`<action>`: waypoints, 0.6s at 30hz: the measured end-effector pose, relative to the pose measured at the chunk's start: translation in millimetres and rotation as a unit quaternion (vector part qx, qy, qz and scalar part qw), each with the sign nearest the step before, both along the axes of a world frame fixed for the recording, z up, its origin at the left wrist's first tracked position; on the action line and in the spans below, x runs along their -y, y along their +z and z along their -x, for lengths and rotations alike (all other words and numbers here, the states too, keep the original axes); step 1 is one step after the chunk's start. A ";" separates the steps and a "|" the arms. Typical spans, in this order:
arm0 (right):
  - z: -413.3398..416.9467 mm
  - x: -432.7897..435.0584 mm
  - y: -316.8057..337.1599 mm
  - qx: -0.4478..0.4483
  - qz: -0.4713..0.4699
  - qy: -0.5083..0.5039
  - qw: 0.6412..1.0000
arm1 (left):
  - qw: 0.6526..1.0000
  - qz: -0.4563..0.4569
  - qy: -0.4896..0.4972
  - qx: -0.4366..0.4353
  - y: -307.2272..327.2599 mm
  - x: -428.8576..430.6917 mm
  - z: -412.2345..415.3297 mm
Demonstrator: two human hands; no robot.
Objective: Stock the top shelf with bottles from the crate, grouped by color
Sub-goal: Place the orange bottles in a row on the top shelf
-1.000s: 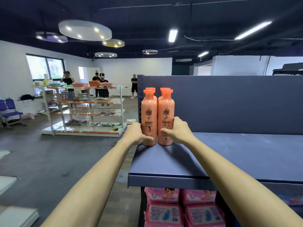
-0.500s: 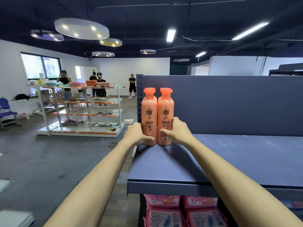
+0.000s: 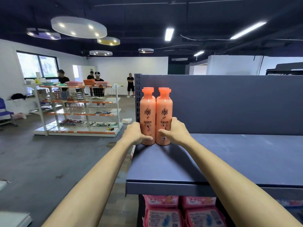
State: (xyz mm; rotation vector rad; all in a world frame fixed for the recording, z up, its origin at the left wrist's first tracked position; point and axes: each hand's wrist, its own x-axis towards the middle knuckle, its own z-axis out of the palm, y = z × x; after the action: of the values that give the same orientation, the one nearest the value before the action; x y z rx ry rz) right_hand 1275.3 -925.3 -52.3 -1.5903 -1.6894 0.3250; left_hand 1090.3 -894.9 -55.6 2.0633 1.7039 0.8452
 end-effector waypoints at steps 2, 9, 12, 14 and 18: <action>2.1 4.5 3.1 0.002 0.003 -0.005 1.000 | 1.000 0.003 -0.002 0.002 3.7 5.4 -1.6; -1.6 35.7 14.6 0.069 0.043 -0.049 0.996 | 0.999 -0.003 0.008 -0.054 11.4 31.1 -1.9; -4.2 50.8 23.6 0.115 0.044 -0.049 0.991 | 0.992 -0.020 0.036 -0.123 21.0 45.5 -1.2; -3.6 57.7 30.6 0.136 0.039 -0.053 0.988 | 0.985 -0.034 0.052 -0.161 28.7 53.2 -4.2; -4.4 73.5 40.3 0.153 0.032 -0.045 0.987 | 0.976 -0.054 0.056 -0.203 40.9 67.3 -14.5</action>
State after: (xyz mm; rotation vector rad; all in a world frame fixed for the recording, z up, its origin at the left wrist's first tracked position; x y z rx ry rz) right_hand 1279.6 -998.8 -12.0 -1.8322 -1.8426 0.0911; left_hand 1104.8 -962.2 -14.6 2.3576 2.0369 0.5862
